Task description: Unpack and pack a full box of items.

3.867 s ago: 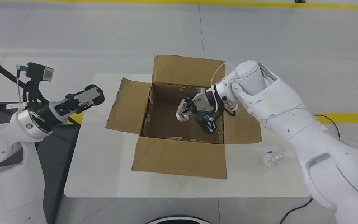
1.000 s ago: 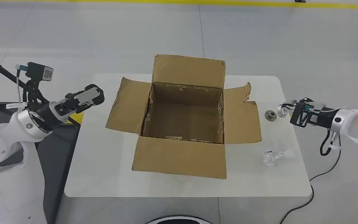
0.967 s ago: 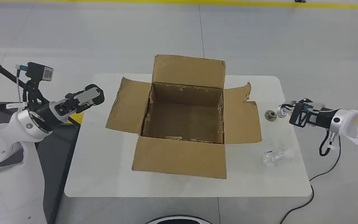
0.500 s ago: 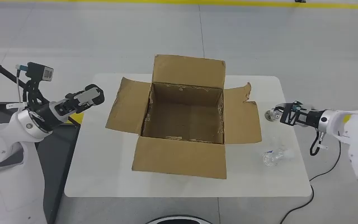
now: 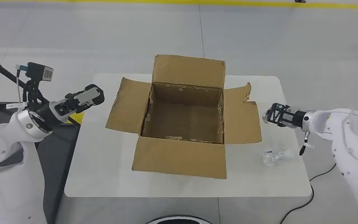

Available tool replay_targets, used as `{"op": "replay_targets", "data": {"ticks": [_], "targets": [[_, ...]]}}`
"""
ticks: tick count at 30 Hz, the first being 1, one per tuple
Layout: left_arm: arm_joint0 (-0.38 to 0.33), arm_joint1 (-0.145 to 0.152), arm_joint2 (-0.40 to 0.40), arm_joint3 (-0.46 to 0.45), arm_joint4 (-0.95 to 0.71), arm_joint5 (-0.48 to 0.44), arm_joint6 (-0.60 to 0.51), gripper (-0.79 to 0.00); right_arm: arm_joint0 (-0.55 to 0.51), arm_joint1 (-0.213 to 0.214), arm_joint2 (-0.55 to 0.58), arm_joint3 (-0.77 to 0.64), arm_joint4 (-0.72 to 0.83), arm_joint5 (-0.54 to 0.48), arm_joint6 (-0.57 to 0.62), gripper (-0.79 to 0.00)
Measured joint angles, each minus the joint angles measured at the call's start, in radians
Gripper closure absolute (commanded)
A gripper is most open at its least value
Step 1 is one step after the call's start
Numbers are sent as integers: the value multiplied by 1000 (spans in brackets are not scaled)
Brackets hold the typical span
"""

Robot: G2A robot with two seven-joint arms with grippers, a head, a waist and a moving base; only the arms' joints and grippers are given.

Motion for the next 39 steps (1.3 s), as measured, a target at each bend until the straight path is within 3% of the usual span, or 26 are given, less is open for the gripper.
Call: {"op": "replay_targets", "data": {"ticks": [19,39], "targets": [[0,0,0,0,0,0,0,-785,98,-69,-152,156,-1,68,82,0],[0,0,0,0,0,0,0,-785,119,-93,-194,213,-42,72,76,0]]}}
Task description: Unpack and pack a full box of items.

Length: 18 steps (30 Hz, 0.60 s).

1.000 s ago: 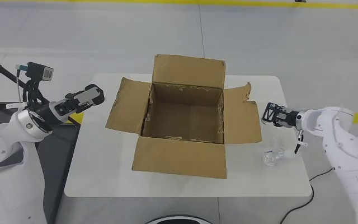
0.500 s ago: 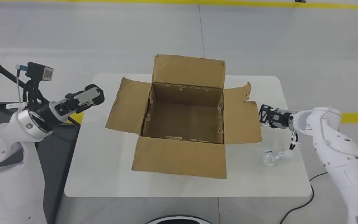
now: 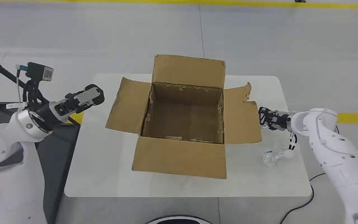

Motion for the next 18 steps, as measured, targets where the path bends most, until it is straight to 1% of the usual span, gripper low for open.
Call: {"op": "replay_targets", "data": {"ticks": [4,5,6,7,9,12,18], "targets": [[0,0,0,0,0,0,0,-785,0,-3,-2,4,-4,1,-4,0],[0,0,0,0,0,0,0,-785,0,-3,-3,5,-4,1,-4,-12],[0,0,0,0,0,0,0,-785,0,-4,-3,5,-4,2,-4,-31],[0,0,0,0,0,0,0,-785,0,-5,-3,6,-4,2,-4,-77],[0,0,0,0,0,0,0,-785,0,-6,-3,8,-4,1,-5,-145],[0,0,0,0,0,0,0,-785,1,-7,-2,11,-4,-1,-3,-215],[0,0,0,0,0,0,0,-785,2,-9,0,9,-4,-9,5,-231]]}}
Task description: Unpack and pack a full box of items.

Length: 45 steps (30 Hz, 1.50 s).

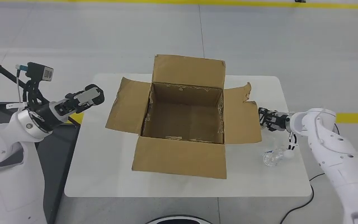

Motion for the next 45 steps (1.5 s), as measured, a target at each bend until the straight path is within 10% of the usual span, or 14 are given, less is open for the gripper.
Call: {"op": "replay_targets", "data": {"ticks": [13,19,45], "targets": [[0,0,0,0,0,0,0,-785,-25,17,51,-39,0,-10,-18,-403],[0,0,0,0,0,0,0,-785,-54,30,90,-60,18,-19,-43,-785],[0,0,0,0,0,0,0,-785,-261,126,391,-180,121,-65,-328,-785]]}}
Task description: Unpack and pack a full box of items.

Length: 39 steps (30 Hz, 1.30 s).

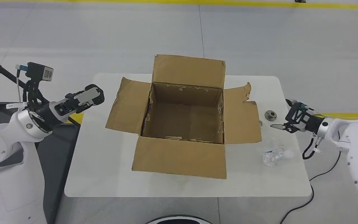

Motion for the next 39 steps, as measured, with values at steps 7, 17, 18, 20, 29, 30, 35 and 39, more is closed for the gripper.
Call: {"op": "replay_targets", "data": {"ticks": [7,17,18,20,29,30,35,39], "targets": [[0,0,0,0,0,0,0,-785,-17,1,37,27,65,11,-42,-785],[0,0,0,0,0,0,0,-785,-148,23,167,119,448,-49,-297,-785],[0,0,0,0,0,0,0,-785,-161,28,170,115,479,-48,-310,-785],[0,0,0,0,0,0,0,-785,-191,44,176,101,548,-48,-335,-785],[0,0,0,0,0,0,0,-785,-274,92,184,54,700,-48,-358,-785],[0,0,0,0,0,0,0,-785,-274,92,184,54,699,-48,-358,-785],[0,0,0,0,0,0,0,-785,-274,92,184,54,699,-48,-358,-785],[0,0,0,0,0,0,0,-785,-305,97,217,20,620,-39,-357,-785]]}}
